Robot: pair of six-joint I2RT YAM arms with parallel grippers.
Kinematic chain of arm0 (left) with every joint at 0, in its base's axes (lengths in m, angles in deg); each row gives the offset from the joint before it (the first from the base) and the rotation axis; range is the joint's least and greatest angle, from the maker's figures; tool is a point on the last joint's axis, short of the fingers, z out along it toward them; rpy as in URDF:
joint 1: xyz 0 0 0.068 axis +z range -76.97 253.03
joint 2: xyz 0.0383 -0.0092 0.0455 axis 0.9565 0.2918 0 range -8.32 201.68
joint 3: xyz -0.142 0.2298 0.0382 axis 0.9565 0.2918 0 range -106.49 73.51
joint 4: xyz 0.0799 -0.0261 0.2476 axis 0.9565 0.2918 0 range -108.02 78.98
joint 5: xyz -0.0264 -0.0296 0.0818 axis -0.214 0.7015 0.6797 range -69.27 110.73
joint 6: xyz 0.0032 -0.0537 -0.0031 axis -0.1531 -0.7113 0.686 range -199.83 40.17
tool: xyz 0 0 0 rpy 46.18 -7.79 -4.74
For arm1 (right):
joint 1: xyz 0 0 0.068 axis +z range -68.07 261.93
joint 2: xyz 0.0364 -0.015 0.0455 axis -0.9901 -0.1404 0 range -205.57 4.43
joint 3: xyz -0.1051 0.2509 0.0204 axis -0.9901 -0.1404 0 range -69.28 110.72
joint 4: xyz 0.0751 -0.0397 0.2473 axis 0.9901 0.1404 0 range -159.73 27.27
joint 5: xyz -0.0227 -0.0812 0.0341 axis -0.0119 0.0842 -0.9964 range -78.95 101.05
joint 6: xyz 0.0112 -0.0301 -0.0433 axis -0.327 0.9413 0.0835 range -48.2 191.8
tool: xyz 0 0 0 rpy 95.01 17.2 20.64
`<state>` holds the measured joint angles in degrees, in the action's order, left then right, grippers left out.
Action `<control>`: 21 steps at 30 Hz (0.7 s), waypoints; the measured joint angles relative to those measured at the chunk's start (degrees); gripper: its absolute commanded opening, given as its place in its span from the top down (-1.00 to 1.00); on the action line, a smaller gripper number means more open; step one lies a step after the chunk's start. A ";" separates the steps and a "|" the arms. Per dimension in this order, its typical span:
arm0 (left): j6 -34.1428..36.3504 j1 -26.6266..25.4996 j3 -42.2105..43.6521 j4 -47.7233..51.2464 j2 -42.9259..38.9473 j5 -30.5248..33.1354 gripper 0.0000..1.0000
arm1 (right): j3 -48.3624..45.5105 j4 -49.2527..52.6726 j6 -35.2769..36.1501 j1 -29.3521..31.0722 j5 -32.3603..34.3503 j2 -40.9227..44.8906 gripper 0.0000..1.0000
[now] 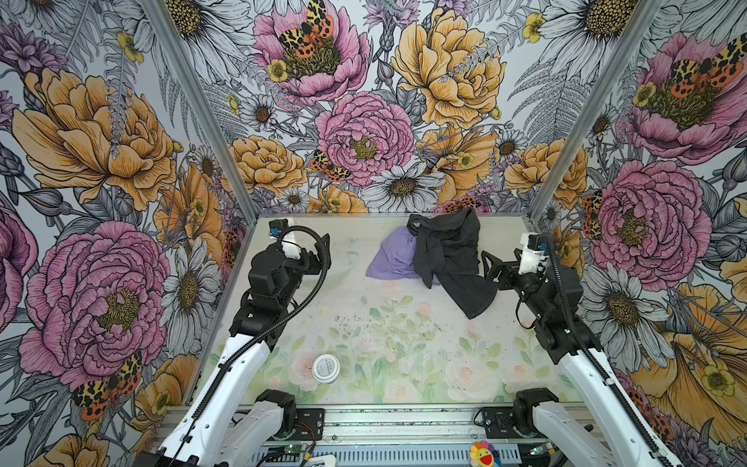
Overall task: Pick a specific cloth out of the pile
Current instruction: 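Raise the left arm and reach toward the lavender t-shirt while the right arm lifts slightly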
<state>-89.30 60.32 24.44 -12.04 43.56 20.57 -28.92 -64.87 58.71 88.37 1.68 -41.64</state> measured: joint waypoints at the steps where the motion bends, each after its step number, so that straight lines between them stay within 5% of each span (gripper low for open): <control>1: 0.00 -0.07 -0.90 1.09 0.13 -1.14 -0.97 | 0.35 0.42 0.02 0.44 -0.42 -0.24 -0.99; 12: -3.21 -5.55 -11.28 10.47 16.76 -3.17 -0.88 | 2.67 0.55 1.14 3.78 -2.14 -3.37 -0.99; 21: -6.32 -10.19 -22.58 14.01 32.15 -2.80 -0.71 | -2.84 -8.81 0.76 3.78 -1.81 -2.05 -0.99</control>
<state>-95.62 50.14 1.86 1.97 75.71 17.77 -31.76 -73.67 59.48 92.15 -0.13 -43.69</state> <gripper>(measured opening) 0.881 0.995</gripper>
